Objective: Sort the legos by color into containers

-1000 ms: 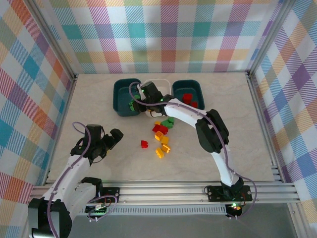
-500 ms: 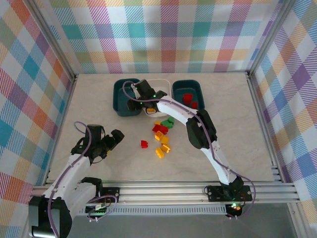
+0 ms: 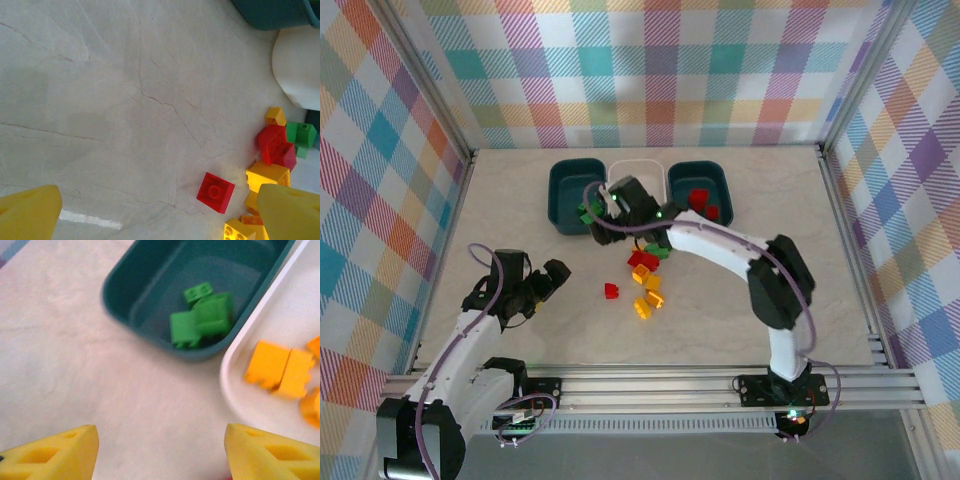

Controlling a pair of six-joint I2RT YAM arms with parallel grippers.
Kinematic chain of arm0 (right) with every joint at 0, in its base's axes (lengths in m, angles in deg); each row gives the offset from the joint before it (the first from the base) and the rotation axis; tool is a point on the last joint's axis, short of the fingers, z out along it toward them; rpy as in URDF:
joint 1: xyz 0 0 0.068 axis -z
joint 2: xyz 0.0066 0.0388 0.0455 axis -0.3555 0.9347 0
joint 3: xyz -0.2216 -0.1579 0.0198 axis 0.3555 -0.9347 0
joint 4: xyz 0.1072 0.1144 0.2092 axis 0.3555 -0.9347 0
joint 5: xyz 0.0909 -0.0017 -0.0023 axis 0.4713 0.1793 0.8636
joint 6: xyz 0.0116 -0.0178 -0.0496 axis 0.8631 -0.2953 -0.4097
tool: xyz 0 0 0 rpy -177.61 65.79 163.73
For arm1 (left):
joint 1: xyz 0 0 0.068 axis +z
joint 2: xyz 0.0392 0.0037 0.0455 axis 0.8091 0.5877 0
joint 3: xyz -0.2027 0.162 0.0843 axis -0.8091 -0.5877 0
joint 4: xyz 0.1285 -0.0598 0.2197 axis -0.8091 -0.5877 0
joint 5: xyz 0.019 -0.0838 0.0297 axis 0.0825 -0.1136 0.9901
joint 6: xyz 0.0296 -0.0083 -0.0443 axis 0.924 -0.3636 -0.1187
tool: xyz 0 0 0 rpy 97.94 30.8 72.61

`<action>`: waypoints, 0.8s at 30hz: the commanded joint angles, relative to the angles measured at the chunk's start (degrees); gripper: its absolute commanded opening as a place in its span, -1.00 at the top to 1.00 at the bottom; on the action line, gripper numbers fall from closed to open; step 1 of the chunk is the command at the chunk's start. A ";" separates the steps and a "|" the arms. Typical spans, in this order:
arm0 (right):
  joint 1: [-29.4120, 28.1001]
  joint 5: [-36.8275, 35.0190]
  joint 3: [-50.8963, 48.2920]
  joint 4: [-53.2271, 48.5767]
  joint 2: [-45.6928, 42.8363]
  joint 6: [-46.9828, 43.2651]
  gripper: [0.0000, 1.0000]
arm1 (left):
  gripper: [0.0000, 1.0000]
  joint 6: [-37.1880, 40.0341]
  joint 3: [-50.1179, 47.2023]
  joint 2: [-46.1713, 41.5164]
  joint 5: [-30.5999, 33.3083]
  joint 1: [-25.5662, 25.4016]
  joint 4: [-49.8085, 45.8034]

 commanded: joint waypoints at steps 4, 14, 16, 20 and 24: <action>-9.07 -5.34 -12.70 0.27 -3.40 4.54 -0.43 | -1.00 -0.85 1.45 2.34 3.23 0.92 2.32; -11.58 -7.37 -10.18 -2.71 4.91 8.77 -0.45 | -1.00 -2.85 1.86 5.87 0.51 0.94 5.09; -11.64 -8.52 -8.66 -4.11 6.84 10.44 -0.46 | -1.00 -2.92 1.35 5.07 0.63 0.99 4.93; -11.72 -6.43 -7.37 -3.38 9.31 11.22 -0.45 | -1.00 -3.04 0.71 3.56 1.13 0.99 4.58; -11.75 -6.70 -5.94 -4.05 11.04 11.32 -0.35 | -1.00 -2.82 1.32 3.44 1.39 0.98 3.97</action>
